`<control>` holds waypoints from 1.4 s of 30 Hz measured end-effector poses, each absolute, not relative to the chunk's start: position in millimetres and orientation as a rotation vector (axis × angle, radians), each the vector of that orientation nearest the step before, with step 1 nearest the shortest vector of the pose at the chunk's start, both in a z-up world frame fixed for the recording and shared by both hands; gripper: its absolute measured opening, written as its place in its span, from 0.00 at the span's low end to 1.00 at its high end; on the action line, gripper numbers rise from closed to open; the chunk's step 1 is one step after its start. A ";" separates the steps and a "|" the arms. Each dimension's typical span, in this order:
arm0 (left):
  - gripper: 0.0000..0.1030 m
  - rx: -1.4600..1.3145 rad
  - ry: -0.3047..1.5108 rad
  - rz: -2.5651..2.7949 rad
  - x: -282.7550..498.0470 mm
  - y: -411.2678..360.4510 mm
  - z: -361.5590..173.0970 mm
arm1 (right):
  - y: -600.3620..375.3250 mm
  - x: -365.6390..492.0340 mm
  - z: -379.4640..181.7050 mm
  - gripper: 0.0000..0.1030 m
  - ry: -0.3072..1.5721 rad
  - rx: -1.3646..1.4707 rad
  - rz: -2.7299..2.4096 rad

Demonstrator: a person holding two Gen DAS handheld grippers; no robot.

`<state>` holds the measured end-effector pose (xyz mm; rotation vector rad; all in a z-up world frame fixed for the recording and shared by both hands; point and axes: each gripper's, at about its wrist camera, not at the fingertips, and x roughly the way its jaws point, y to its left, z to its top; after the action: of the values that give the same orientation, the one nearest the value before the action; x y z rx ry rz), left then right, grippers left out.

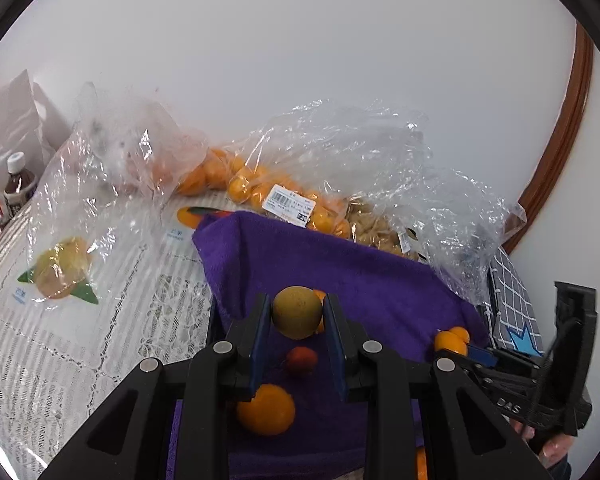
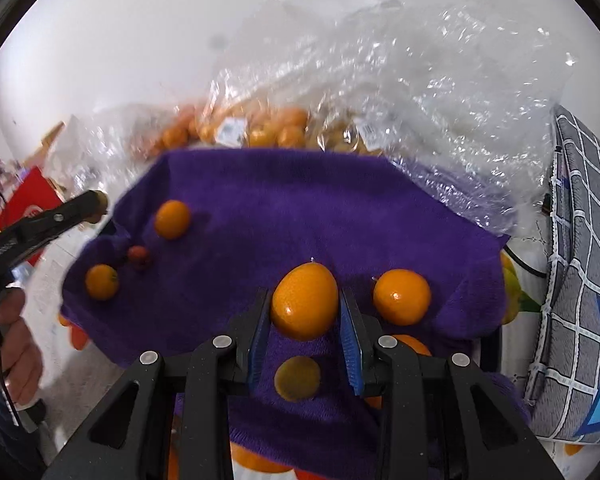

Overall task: Organize fruits
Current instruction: 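Carry the oval fruit over the towel and open the right gripper while the left carries the pale fruit, then lower the pale fruit onto the towel and open the left gripper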

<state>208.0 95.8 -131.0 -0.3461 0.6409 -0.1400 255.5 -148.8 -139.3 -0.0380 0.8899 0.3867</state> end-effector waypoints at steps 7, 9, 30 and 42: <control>0.25 -0.313 0.647 -0.209 207.6 84.3 -132.9 | -141.5 254.2 -149.5 0.35 0.908 -0.059 0.392; 0.25 -0.303 0.663 -0.239 207.7 79.2 -133.4 | -143.9 253.2 -149.6 0.41 0.903 -0.045 0.408; 0.27 -0.080 0.915 -0.148 246.2 1.9 -158.4 | -209.0 212.8 -121.2 0.50 0.738 -0.040 0.275; 0.44 -0.102 0.792 -0.141 173.8 46.6 -120.9 | -203.7 166.8 -117.4 0.50 0.715 0.009 0.286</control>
<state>173.8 46.6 -120.9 -0.1023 0.7920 -0.1411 166.8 -203.7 -117.4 0.0089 0.7146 0.2862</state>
